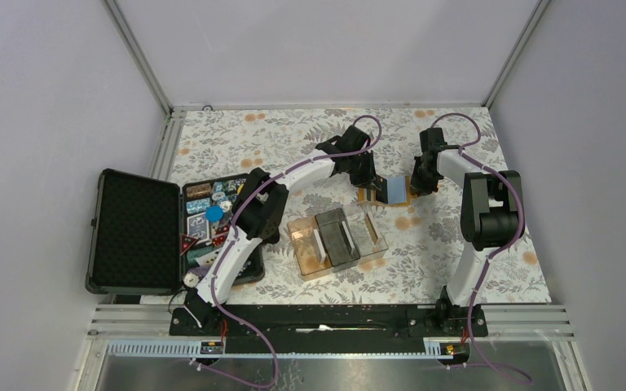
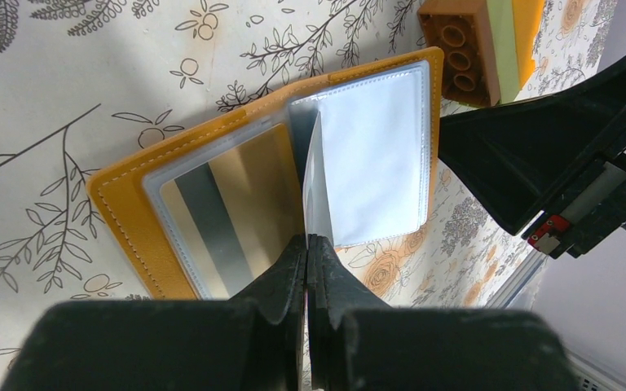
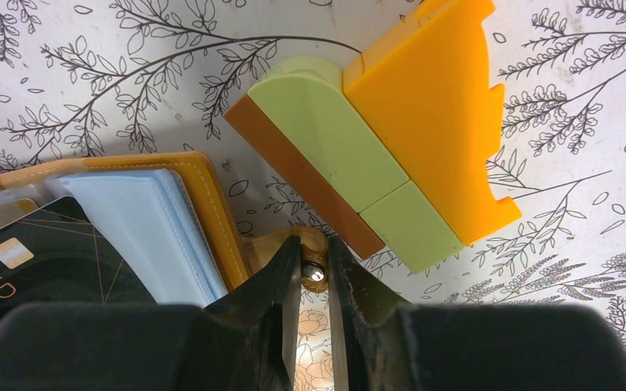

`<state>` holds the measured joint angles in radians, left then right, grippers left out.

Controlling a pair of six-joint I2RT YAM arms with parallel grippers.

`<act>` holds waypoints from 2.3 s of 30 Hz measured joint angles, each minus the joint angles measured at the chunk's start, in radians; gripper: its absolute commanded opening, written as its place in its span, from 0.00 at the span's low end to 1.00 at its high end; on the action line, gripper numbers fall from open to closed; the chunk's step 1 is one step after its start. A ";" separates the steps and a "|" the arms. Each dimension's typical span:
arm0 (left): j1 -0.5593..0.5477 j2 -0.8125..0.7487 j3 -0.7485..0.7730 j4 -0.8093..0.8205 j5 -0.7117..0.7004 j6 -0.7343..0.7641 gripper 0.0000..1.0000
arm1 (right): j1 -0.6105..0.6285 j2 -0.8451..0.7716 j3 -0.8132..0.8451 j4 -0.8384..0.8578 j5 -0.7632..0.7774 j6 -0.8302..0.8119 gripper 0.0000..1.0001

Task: Put the credit cards into the card holder
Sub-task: Move the card holder to the center of the board, then insert the credit card into the card holder.

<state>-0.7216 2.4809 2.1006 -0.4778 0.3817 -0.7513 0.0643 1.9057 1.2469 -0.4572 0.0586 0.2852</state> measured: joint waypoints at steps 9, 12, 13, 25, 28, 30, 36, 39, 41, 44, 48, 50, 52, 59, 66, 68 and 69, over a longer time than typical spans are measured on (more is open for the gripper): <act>0.000 -0.006 -0.011 0.002 -0.009 0.003 0.00 | 0.000 0.000 0.000 0.000 0.000 0.000 0.00; 0.000 -0.012 -0.023 0.005 -0.015 0.003 0.00 | 0.000 0.000 0.000 0.000 0.000 0.000 0.00; 0.000 -0.016 -0.029 0.008 -0.017 0.003 0.00 | 0.000 0.000 0.000 0.000 0.000 0.000 0.00; 0.000 -0.023 -0.033 0.009 -0.019 0.002 0.00 | 0.000 0.000 0.000 0.000 -0.002 -0.001 0.00; 0.000 -0.023 -0.033 0.015 -0.014 -0.002 0.00 | 0.000 0.000 0.000 0.000 -0.009 -0.001 0.00; -0.001 -0.023 -0.032 0.017 -0.012 -0.004 0.00 | 0.000 0.000 0.000 -0.001 -0.018 -0.002 0.00; -0.008 -0.013 -0.020 0.029 -0.002 -0.015 0.00 | 0.000 0.001 0.000 0.000 -0.026 -0.006 0.00; -0.010 -0.011 -0.020 0.037 0.003 -0.031 0.00 | 0.000 0.001 0.000 0.000 -0.026 -0.008 0.00; -0.011 -0.011 -0.020 0.048 0.008 -0.039 0.00 | 0.000 0.001 0.000 -0.001 -0.026 -0.010 0.00; -0.014 -0.010 -0.021 0.066 0.012 -0.055 0.00 | 0.000 0.001 0.000 -0.001 -0.026 -0.010 0.00; -0.016 -0.010 -0.037 0.097 0.016 -0.080 0.00 | 0.000 0.001 0.000 -0.001 -0.024 -0.013 0.07; -0.015 -0.011 -0.058 0.116 0.015 -0.094 0.00 | -0.002 0.001 0.000 -0.001 -0.017 -0.013 0.18; -0.013 -0.014 -0.087 0.137 0.013 -0.111 0.00 | -0.004 0.001 0.000 -0.002 -0.011 -0.013 0.25; -0.006 -0.036 -0.135 0.169 0.008 -0.145 0.00 | -0.005 -0.021 0.005 -0.036 0.012 -0.010 0.50; -0.006 -0.040 -0.138 0.160 -0.008 -0.145 0.00 | -0.005 -0.170 0.003 -0.051 -0.027 -0.007 0.55; -0.006 -0.040 -0.138 0.157 -0.012 -0.145 0.00 | -0.005 -0.217 -0.009 -0.034 -0.055 -0.004 0.59; -0.006 -0.040 -0.138 0.157 -0.012 -0.145 0.00 | -0.005 -0.237 -0.017 -0.026 -0.066 -0.003 0.60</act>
<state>-0.7280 2.4409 1.9629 -0.3210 0.3695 -0.8959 0.0597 1.6684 1.2297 -0.4828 -0.0078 0.2825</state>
